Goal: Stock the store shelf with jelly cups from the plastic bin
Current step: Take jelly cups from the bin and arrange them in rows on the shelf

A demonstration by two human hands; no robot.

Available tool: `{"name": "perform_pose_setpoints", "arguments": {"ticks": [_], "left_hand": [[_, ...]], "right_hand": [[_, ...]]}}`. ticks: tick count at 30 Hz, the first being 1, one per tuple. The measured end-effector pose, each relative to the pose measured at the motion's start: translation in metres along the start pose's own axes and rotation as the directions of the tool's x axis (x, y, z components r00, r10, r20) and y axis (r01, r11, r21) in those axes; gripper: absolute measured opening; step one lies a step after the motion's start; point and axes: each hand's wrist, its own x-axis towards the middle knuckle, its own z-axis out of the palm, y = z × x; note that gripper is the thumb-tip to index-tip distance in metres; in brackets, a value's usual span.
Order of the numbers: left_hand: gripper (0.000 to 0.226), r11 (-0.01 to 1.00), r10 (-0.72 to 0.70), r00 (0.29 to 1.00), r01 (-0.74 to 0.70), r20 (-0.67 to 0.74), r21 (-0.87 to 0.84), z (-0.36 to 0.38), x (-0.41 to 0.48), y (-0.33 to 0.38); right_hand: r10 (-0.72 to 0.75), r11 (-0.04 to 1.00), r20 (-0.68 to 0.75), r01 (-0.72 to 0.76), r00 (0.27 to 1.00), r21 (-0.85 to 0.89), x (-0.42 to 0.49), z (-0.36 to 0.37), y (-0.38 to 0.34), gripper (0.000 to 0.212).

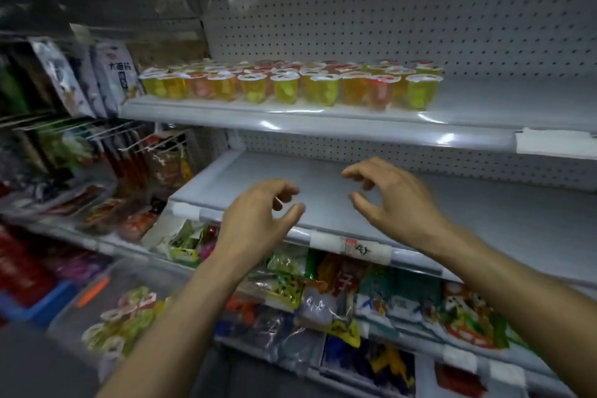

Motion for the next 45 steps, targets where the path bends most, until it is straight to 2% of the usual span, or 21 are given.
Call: {"name": "perform_pose_setpoints", "arguments": {"ticks": [5,11,15,19,25,28,30,32,34,38,42,45], "left_hand": [[0.029,0.978,-0.206,0.969,0.197,0.136,0.073,-0.016,-0.056,-0.081],[0.013,0.902,-0.431,0.889,0.425,0.157,0.075,-0.048,-0.093,-0.194],[0.012,0.798,-0.603,0.784,0.593,0.149,0.108,-0.067,-0.107,-0.301],[0.017,0.679,-0.727,0.640,0.724,0.250,0.120,-0.072,-0.124,-0.410],[0.027,0.537,-0.813,0.419,0.808,0.404,0.243,-0.038,-0.153,-0.549],[0.035,0.529,-0.809,0.326,0.766,0.489,0.364,-0.008,-0.166,-0.596],[0.040,0.552,-0.798,0.292,0.705,0.527,0.445,0.015,-0.173,-0.623],[0.045,0.570,-0.797,0.269,0.632,0.540,0.526,0.038,-0.180,-0.645],[0.049,0.595,-0.792,0.258,0.531,0.553,0.603,0.061,-0.187,-0.661],[0.041,0.634,-0.769,0.300,0.243,0.565,0.734,0.099,-0.185,-0.678],[0.042,0.646,-0.669,0.426,-0.072,0.609,0.760,0.118,-0.192,-0.692],[0.046,0.655,-0.555,0.407,-0.323,0.725,0.683,0.118,-0.197,-0.692]], "right_hand": [[-0.032,0.997,0.232,0.014,0.972,0.079,0.004,0.075,-0.045,0.027],[-0.149,0.980,0.436,0.074,0.887,0.184,0.042,0.185,-0.108,0.027],[-0.153,0.966,0.558,0.003,0.816,0.260,0.083,0.281,-0.157,0.026],[-0.134,0.961,0.686,-0.075,0.715,0.267,0.118,0.387,-0.190,0.023],[-0.055,0.966,0.850,-0.186,0.524,0.178,0.133,0.540,-0.203,0.019],[-0.025,0.972,0.903,-0.202,0.429,0.123,0.125,0.611,-0.204,0.008],[-0.004,0.976,0.923,-0.201,0.384,0.088,0.115,0.662,-0.201,0.014],[0.011,0.986,0.925,-0.159,0.380,0.054,0.105,0.703,-0.201,0.018],[0.004,0.997,0.919,-0.070,0.394,0.026,0.099,0.730,-0.204,0.032],[-0.053,0.987,0.909,0.159,0.414,-0.015,0.086,0.773,-0.210,0.045],[-0.112,0.951,0.887,0.309,0.448,-0.036,0.077,0.799,-0.218,0.044],[-0.162,0.890,0.889,0.452,0.428,-0.056,0.073,0.815,-0.222,0.048]]}}
